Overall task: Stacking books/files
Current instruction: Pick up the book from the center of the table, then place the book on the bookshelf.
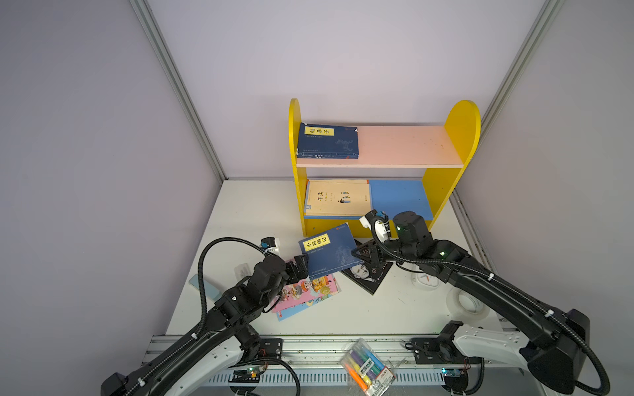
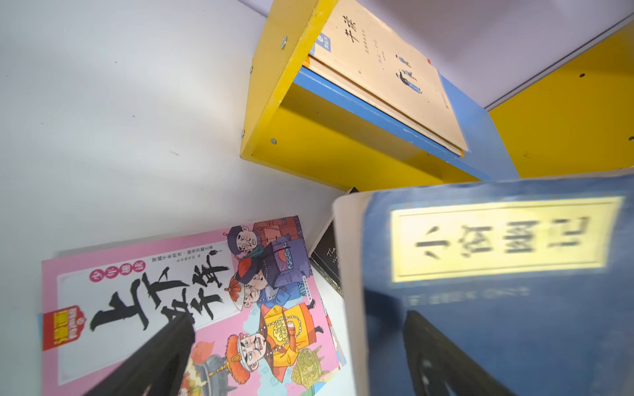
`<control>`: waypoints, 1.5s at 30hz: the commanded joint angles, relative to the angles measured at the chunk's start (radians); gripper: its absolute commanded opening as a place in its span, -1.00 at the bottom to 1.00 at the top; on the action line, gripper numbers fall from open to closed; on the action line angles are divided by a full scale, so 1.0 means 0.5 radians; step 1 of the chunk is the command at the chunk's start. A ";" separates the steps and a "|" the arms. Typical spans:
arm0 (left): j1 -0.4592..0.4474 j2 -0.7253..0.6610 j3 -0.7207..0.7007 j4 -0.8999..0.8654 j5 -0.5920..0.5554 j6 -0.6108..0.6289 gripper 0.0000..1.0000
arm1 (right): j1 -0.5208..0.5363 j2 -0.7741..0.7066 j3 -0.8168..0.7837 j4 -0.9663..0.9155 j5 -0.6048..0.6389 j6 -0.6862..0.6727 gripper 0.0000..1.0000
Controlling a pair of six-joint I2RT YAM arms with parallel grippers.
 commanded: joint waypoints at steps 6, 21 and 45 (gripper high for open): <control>0.119 -0.004 0.001 0.005 0.117 0.104 0.96 | -0.154 -0.101 0.431 -0.328 -0.039 -0.198 -0.99; 0.177 0.309 0.000 0.428 0.423 0.267 0.96 | -0.459 0.079 1.134 -0.154 -0.382 0.027 -1.00; 0.226 0.508 -0.002 0.599 0.492 0.273 0.96 | -0.798 0.721 1.726 0.271 -0.387 0.437 -1.00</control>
